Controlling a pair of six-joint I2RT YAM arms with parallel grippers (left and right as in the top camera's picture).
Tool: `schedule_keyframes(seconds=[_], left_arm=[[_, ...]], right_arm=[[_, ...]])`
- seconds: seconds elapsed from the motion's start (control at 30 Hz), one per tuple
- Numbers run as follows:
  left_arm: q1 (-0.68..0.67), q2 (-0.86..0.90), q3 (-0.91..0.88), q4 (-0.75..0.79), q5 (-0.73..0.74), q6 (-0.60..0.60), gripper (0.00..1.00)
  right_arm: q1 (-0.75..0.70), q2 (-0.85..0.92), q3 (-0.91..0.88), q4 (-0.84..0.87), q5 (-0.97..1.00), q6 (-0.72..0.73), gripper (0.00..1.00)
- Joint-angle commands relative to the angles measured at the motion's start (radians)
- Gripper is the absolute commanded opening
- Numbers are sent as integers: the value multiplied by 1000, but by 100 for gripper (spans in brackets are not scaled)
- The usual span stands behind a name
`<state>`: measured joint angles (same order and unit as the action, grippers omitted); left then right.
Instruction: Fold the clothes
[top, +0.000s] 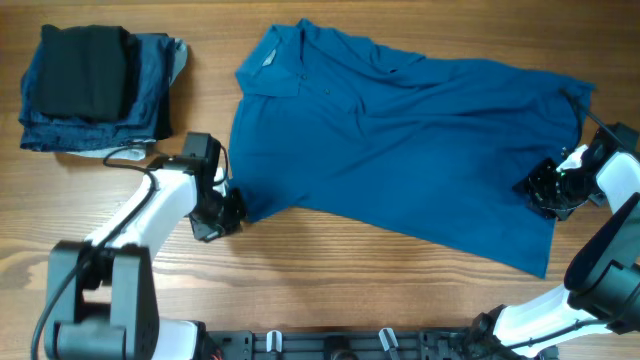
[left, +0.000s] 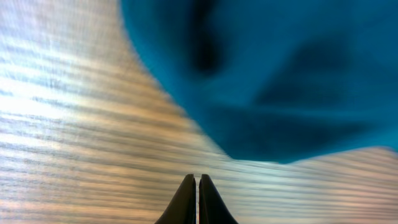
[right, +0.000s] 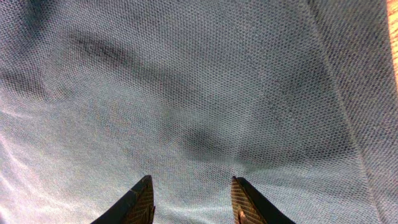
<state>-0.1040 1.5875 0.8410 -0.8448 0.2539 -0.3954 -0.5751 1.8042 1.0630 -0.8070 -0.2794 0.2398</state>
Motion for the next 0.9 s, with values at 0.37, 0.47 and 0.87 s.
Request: schedule_keyframes(seconds=[0.37, 0.47, 0.87], left_arm=[[-4, 135, -20, 287, -34, -54, 4], [-6, 135, -20, 118, -26, -62, 5], [-203, 129, -14, -206, 76, -62, 4]], right_arm=[[-4, -25, 19, 6, 18, -13, 42], [-4, -25, 19, 12, 21, -13, 42], [-8, -28, 180, -61, -84, -130, 50]])
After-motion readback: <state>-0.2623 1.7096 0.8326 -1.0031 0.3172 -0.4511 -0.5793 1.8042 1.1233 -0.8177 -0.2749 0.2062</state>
